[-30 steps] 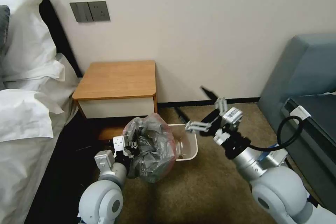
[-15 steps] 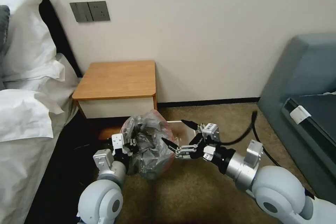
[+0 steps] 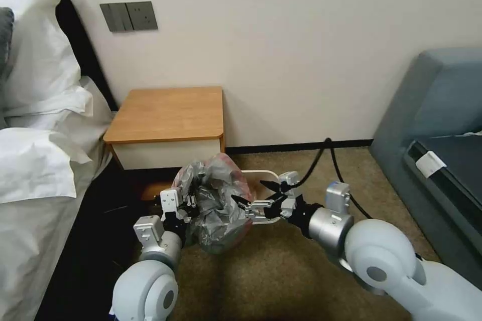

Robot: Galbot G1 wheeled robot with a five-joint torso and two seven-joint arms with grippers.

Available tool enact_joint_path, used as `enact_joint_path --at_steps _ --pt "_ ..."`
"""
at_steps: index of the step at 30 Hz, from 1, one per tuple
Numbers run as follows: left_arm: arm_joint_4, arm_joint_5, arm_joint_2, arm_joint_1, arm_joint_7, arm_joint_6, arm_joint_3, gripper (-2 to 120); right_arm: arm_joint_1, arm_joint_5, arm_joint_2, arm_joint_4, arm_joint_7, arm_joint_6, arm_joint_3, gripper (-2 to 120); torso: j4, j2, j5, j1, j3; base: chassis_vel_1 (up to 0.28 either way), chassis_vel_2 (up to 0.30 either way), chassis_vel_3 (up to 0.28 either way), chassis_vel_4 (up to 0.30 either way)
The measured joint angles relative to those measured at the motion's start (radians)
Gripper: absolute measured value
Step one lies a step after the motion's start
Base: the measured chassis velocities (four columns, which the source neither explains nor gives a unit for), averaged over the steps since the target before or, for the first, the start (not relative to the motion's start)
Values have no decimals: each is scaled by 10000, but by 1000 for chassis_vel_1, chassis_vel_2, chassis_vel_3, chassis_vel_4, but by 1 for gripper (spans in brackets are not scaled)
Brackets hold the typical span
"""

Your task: Pick up the garbage bag from the table and place it over the trash can.

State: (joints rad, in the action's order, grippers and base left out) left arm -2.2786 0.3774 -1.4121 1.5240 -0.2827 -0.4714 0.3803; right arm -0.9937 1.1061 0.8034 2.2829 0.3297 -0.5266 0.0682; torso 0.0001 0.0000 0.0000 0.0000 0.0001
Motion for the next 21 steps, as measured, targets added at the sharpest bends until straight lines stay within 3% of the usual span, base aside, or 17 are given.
enact_joint_path --at_steps 6,21 --pt "-4 -31 -16 16 12 48 3 5 380 205 235 32 845 -269 274 100 0 0 0 0 0 0 0 0 0" --pt "56 -50 -53 -29 12 59 -9 5 986 346 522 243 1410 -475 860 100 -1 0 0 0 -1 0 0 0 0"
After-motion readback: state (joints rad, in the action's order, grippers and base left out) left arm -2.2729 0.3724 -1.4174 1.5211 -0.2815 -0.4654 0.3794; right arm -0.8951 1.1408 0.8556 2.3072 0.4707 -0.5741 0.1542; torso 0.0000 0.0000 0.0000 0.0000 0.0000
